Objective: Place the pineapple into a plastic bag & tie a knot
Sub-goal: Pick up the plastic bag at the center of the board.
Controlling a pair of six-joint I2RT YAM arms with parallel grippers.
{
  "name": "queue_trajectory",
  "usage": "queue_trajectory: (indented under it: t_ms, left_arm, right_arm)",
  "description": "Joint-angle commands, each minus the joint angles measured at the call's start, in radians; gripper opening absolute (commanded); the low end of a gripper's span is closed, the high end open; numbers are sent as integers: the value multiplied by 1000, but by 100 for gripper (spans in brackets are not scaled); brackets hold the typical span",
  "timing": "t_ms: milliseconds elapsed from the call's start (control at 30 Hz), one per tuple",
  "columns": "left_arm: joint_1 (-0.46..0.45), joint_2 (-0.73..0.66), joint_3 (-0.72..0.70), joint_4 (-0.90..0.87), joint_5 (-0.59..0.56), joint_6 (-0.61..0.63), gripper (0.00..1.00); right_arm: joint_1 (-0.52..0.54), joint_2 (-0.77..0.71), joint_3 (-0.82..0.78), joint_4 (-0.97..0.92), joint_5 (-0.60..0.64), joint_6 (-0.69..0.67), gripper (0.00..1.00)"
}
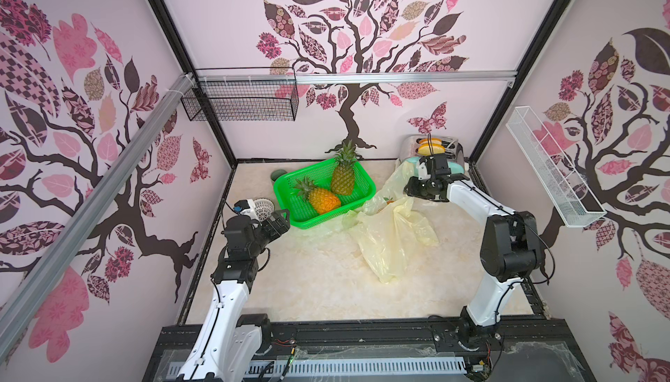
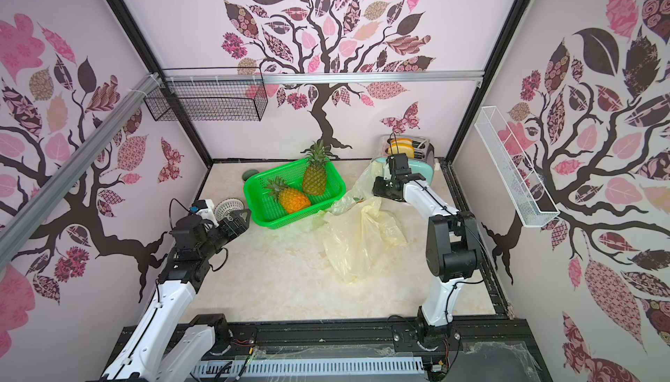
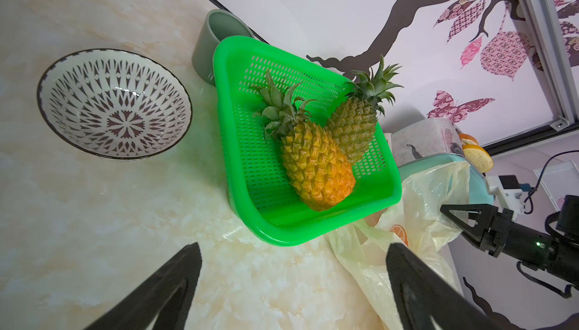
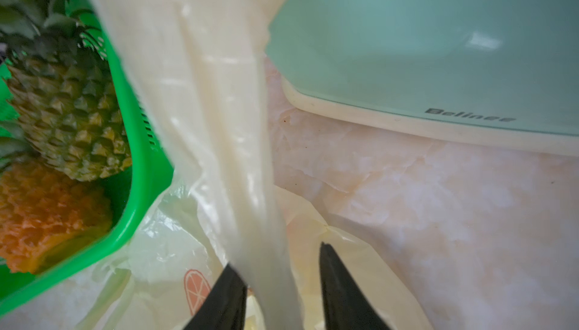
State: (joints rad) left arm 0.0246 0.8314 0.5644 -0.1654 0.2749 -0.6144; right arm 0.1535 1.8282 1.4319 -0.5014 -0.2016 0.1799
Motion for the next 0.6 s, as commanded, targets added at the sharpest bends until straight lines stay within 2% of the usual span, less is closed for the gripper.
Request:
queue_trajectory:
  t_ms: [0, 100, 233, 400, 567]
  left_arm:
    - [-3, 5, -4, -17, 41, -32, 97]
    - [-3, 6, 8, -32, 52, -46, 97]
    - [-3, 10, 39, -56, 81, -85, 98]
    - [-31, 42, 87, -65, 167, -170, 95]
    - [-204, 87, 171, -124, 76, -194, 92]
  right_arm:
    - [3, -11, 44, 0, -16, -2, 24]
    - [2, -49, 31, 8, -18, -1, 11]
    - [3, -134, 1, 32, -48, 1, 0]
    - [4, -306, -93, 129, -126, 7, 0]
    - [7, -470, -192, 240, -214, -7, 0]
